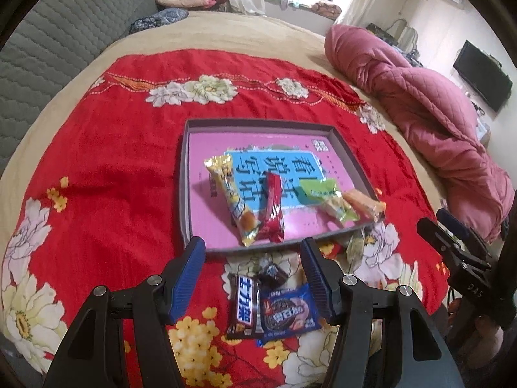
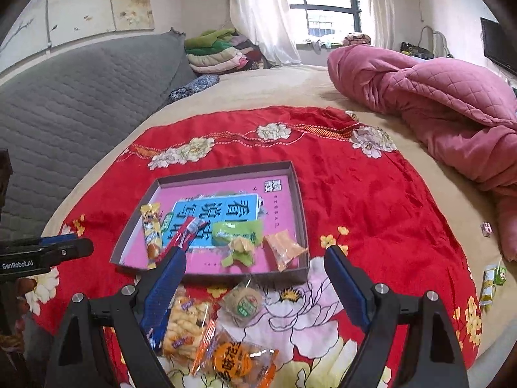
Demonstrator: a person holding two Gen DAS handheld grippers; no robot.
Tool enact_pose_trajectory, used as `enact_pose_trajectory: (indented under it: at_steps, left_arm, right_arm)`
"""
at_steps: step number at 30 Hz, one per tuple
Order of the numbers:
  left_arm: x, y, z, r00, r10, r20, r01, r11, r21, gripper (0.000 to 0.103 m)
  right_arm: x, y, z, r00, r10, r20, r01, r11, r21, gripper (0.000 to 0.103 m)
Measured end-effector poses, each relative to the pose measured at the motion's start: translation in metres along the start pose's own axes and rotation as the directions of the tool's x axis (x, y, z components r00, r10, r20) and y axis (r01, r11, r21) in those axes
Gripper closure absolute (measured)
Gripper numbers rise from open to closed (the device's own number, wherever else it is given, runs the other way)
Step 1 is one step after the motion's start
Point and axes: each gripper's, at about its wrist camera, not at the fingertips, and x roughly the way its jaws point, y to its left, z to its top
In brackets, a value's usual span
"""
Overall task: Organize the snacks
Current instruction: 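Withdraw both open tools from the tray back toward the snack row, then move the left tool to the blue chocolate bar while the right tool reaches the orange-labelled bag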
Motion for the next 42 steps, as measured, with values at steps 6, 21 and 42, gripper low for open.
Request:
enact_pose_trajectory:
  at_steps: [6, 21, 42]
  left_arm:
    - [0.005, -0.003, -0.012, 0.999, 0.012, -0.035, -0.011, 1.0, 0.014, 0.04]
    - [0.004, -0.005, -0.022, 0.998, 0.018, -0.062, -0.017, 1.0, 0.026, 0.04]
    - [0.023, 0.009, -0.04, 0.983, 0.029, -0.179, -0.029, 1.0, 0.005, 0.039]
  right_arm:
    - [-0.003, 0.005, -0.015, 0.999, 0.03, -0.03, -0.031, 0.999, -0.031, 0.016]
    - [-0.007, 0.011, -0.024, 0.997, 0.063, -0.054, -0.067, 0.995, -0.073, 0.014]
    - [0.003, 0.016, -0.047, 0.986, 0.097, -0.138, -0.117, 0.982, -0.148, 0.014]
